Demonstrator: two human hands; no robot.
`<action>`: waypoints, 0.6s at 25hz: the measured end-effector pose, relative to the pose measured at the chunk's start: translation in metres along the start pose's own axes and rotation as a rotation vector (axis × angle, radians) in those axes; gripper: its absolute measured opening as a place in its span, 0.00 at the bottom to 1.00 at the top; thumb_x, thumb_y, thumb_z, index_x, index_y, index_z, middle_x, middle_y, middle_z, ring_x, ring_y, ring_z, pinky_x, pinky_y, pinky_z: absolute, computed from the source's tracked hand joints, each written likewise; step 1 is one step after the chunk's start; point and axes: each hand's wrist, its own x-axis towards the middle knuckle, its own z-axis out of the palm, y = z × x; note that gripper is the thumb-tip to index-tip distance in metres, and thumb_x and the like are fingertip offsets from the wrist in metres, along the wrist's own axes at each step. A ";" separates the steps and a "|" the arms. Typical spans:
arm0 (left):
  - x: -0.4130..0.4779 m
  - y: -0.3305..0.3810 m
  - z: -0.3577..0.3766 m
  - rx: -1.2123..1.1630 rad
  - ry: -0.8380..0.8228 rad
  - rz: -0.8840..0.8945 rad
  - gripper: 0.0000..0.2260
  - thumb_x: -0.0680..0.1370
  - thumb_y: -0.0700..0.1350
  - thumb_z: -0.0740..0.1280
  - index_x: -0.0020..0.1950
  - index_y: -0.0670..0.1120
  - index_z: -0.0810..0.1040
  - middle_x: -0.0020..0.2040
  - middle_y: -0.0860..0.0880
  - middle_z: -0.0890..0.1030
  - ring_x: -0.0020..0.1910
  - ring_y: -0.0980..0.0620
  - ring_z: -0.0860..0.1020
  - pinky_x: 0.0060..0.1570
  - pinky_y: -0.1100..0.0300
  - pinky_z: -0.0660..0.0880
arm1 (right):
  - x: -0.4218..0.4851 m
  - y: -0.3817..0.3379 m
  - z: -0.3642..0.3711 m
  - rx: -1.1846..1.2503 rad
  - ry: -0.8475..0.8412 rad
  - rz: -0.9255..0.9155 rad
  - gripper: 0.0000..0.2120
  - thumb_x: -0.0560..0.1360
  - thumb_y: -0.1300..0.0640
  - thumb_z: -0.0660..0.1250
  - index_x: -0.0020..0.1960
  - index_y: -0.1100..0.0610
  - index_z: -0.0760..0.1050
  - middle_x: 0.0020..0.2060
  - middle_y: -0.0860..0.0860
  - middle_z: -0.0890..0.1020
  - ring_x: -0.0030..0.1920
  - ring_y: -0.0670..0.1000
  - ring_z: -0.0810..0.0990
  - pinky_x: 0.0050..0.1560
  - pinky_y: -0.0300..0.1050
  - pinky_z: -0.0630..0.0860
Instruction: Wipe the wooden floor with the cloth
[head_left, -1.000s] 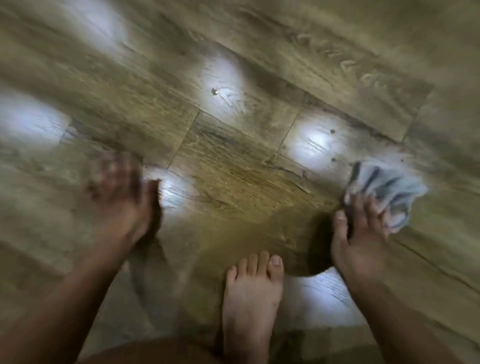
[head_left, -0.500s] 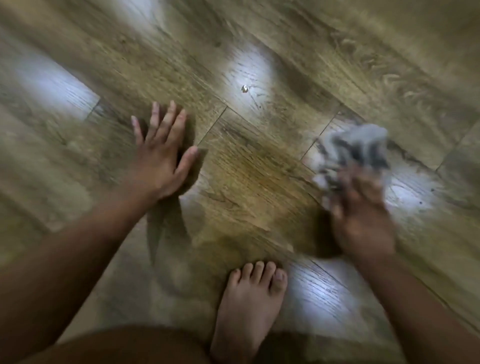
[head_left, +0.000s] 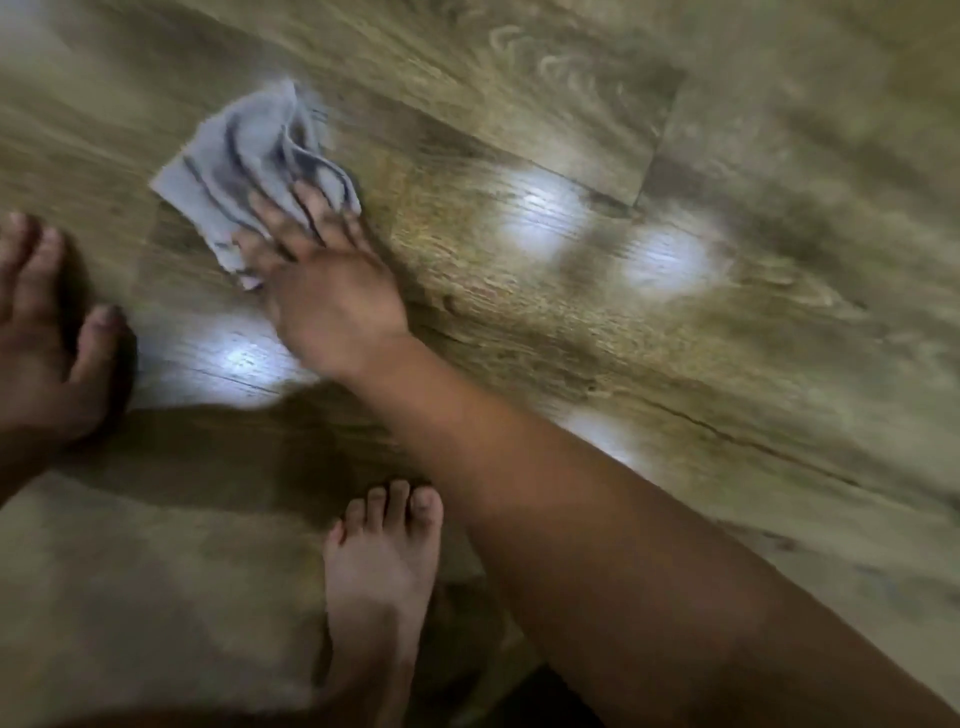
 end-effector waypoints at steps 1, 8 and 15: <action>-0.034 0.002 0.026 0.065 0.017 -0.004 0.11 0.73 0.39 0.55 0.55 0.42 0.67 0.50 0.36 0.76 0.44 0.32 0.80 0.39 0.40 0.76 | -0.015 0.028 -0.007 0.002 -0.032 0.023 0.25 0.81 0.48 0.55 0.78 0.46 0.61 0.80 0.46 0.55 0.80 0.56 0.47 0.78 0.57 0.48; -0.074 -0.005 0.053 0.063 -0.200 -0.210 0.09 0.81 0.48 0.53 0.49 0.48 0.72 0.43 0.41 0.80 0.42 0.37 0.80 0.44 0.38 0.77 | -0.255 0.235 -0.069 -0.110 0.160 0.782 0.25 0.81 0.46 0.52 0.76 0.50 0.63 0.77 0.56 0.63 0.75 0.66 0.62 0.72 0.65 0.64; -0.034 -0.043 0.011 0.020 0.008 0.213 0.10 0.77 0.46 0.56 0.45 0.45 0.76 0.39 0.42 0.76 0.31 0.40 0.78 0.36 0.47 0.72 | -0.124 0.152 -0.059 -0.185 -0.033 0.247 0.26 0.82 0.46 0.49 0.75 0.56 0.67 0.75 0.59 0.67 0.76 0.66 0.58 0.76 0.60 0.53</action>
